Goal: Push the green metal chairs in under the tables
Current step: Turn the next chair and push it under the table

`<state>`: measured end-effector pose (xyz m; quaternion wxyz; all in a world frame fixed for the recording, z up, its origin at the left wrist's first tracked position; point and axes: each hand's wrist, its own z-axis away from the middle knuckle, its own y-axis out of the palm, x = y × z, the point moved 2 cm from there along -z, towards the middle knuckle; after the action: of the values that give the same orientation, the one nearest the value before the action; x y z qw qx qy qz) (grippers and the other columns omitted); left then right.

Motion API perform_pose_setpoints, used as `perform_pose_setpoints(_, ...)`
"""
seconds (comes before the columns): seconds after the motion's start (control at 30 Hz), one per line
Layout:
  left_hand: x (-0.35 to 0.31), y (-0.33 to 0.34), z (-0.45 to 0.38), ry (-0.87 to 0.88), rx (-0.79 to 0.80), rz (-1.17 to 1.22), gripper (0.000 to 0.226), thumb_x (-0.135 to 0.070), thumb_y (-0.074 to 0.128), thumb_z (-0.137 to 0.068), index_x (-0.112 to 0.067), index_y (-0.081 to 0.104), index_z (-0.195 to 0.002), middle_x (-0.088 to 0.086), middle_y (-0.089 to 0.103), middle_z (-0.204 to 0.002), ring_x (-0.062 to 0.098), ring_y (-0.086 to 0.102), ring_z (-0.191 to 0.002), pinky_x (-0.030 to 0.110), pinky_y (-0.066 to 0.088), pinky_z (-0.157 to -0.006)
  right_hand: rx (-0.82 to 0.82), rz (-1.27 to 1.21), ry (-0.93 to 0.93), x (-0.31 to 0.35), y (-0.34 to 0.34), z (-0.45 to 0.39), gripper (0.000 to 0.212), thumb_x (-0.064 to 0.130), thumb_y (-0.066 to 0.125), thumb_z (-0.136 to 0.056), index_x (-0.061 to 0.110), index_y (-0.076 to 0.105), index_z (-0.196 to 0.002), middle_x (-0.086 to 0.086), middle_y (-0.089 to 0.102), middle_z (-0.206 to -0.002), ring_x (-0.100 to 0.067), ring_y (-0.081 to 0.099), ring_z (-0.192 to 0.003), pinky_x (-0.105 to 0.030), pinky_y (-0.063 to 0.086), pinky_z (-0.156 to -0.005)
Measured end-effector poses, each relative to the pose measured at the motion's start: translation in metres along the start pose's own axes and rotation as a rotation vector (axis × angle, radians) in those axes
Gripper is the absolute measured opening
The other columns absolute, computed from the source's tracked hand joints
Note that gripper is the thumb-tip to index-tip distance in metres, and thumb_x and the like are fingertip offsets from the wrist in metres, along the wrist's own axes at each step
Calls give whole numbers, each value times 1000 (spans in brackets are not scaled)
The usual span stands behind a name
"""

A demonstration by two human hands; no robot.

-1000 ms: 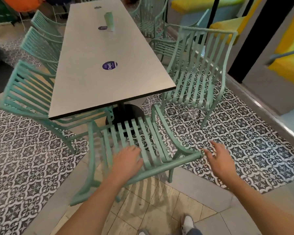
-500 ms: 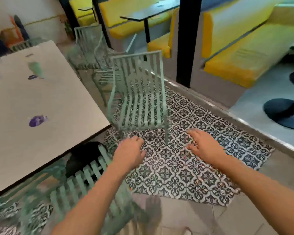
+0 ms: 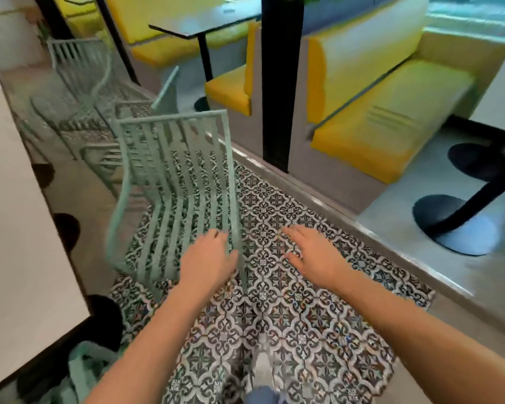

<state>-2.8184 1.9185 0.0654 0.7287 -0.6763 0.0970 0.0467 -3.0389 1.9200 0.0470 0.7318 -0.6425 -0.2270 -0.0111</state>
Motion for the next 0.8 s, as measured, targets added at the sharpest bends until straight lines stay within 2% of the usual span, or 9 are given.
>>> perform_pose_setpoints(0.13,-4,-7,-93,-31,18,42,49,-41,50,-93,-22,46,-138,-3,53,-133,15,52,-118,35,50,-96,-27,13,21,-33,-36,-74,58,41,47,-97,27,28,-150,6,36,-151,-13,34,-137,-31,26,-114)
perform_pose_setpoints(0.37,-14,-23,-226,-82,65,13,49,-45,48,-95,-23,45,-138,0,49,-137,20,48,-122,38,48,-95,-15,-56,48,-95,-71,-190,57,41,47,-97,28,28,-149,7,34,-151,-11,31,-137,-30,26,-115)
perform_pose_setpoints(0.5,-19,-16,-302,-168,82,-11,47,-47,49,-93,-23,47,-133,1,50,-133,21,54,-114,39,50,-92,9,-87,-50,-135,-81,-280,58,36,51,-96,25,31,-149,3,36,-151,-14,31,-137,-30,24,-114)
perform_pose_setpoints(0.8,-18,-26,-431,-377,47,-16,53,-47,49,-93,-17,47,-137,6,52,-134,25,51,-120,40,48,-96,113,-23,-305,-167,-113,-458,59,36,50,-97,22,29,-150,0,33,-153,-19,29,-139,-33,23,-117)
